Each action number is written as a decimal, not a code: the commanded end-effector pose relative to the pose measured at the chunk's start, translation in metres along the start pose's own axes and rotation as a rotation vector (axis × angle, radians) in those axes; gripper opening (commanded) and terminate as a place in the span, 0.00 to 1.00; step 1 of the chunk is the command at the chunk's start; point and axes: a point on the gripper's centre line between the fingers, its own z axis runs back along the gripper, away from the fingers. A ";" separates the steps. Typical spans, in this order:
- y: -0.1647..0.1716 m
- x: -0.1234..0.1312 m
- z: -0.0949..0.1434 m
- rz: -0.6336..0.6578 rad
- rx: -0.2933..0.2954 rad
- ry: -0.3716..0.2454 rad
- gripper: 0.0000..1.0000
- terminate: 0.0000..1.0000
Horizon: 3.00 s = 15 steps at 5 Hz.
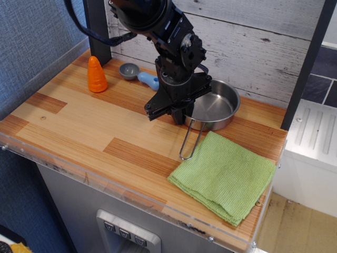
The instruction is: Put the pan on the towel
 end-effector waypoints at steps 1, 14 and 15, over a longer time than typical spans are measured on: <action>-0.007 0.007 0.029 -0.012 -0.060 -0.049 0.00 0.00; 0.044 -0.108 0.060 -0.148 0.086 -0.016 1.00 0.00; 0.055 -0.110 0.066 -0.019 0.146 -0.032 1.00 0.00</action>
